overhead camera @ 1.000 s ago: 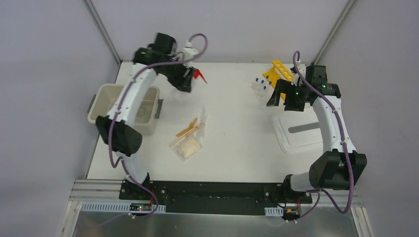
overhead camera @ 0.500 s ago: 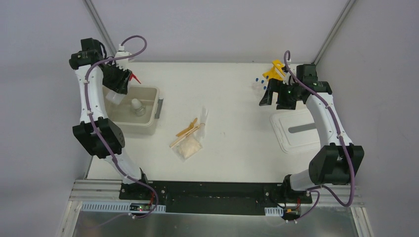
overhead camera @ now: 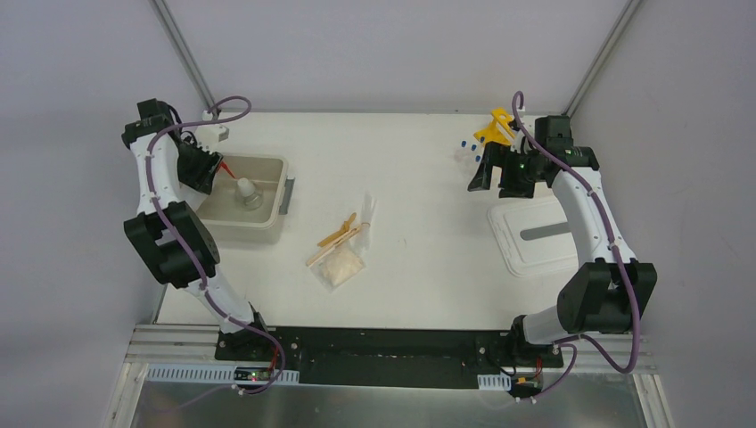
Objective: Organize the chemistry lab equipment
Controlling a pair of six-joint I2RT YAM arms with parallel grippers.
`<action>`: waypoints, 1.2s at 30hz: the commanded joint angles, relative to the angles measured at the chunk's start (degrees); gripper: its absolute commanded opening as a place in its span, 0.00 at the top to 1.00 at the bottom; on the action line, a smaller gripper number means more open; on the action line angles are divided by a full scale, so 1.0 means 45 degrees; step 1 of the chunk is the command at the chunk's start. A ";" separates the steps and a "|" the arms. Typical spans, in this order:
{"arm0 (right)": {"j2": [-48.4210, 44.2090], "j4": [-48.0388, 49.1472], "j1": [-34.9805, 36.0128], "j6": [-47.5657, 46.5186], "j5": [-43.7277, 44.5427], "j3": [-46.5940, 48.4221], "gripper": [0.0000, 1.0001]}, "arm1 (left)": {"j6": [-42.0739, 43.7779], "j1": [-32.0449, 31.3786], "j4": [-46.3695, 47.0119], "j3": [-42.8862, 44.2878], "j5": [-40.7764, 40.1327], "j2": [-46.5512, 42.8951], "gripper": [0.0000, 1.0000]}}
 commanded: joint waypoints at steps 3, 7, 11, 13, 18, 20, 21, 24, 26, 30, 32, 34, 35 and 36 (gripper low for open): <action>-0.0252 -0.0176 0.0077 -0.0103 0.0140 0.0348 0.01 | -0.0158 0.0184 0.0732 0.0403 -0.1061 0.0729 0.65; -0.0303 -0.0228 0.0063 -0.0181 0.0217 0.0324 0.01 | -0.0227 0.0192 0.0739 0.0324 -0.1274 0.0855 0.45; -0.0382 -0.0237 0.0068 -0.0166 0.0198 0.0232 0.01 | -0.0517 0.0188 0.0710 0.0190 -0.0596 0.0439 0.29; -0.0377 -0.0238 0.0075 -0.0182 0.0159 0.0212 0.01 | -0.0636 0.0165 0.0683 0.0087 -0.0198 0.0050 0.23; -0.0315 -0.0218 0.0068 -0.0170 0.0111 0.0248 0.01 | -0.1512 0.0129 0.0263 0.0394 0.0914 -0.0717 0.20; -0.0276 -0.0208 0.0073 -0.0175 0.0076 0.0274 0.01 | -0.1735 -0.0013 -0.0184 0.0749 0.1756 -0.1059 0.22; -0.0279 -0.0212 0.0092 -0.0170 0.0062 0.0279 0.01 | -0.1663 -0.0196 -0.0451 0.0861 0.2321 -0.1339 0.23; -0.0254 -0.0219 0.0101 -0.0203 0.0034 0.0202 0.01 | -0.1933 -0.1589 -0.0774 0.0821 0.3115 -0.2195 0.24; -0.0277 -0.0252 0.0097 -0.0184 0.0014 0.0141 0.01 | -0.2371 -0.3275 -0.1014 0.0793 0.3279 -0.2597 0.25; -0.0436 -0.0281 0.0097 -0.0204 0.0041 -0.0023 0.01 | -0.3977 -0.6662 -0.1098 0.0112 0.3273 -0.2904 0.29; -0.0510 -0.0292 0.0097 -0.0254 0.0070 -0.0131 0.01 | -0.4538 -0.8238 -0.0994 -0.0611 0.3014 -0.2743 0.31; -0.0568 -0.0333 0.0097 -0.0308 -0.0005 -0.0217 0.01 | -0.5183 -0.9579 -0.0494 -0.1584 0.2362 -0.2308 0.34; -0.0587 -0.0335 0.0097 -0.0335 -0.0019 -0.0259 0.01 | -0.5459 -1.0117 -0.0197 -0.1999 0.2025 -0.2040 0.35; -0.0594 -0.0335 0.0097 -0.0329 -0.0026 -0.0291 0.01 | -0.5698 -1.0533 0.0165 -0.2378 0.1602 -0.1689 0.35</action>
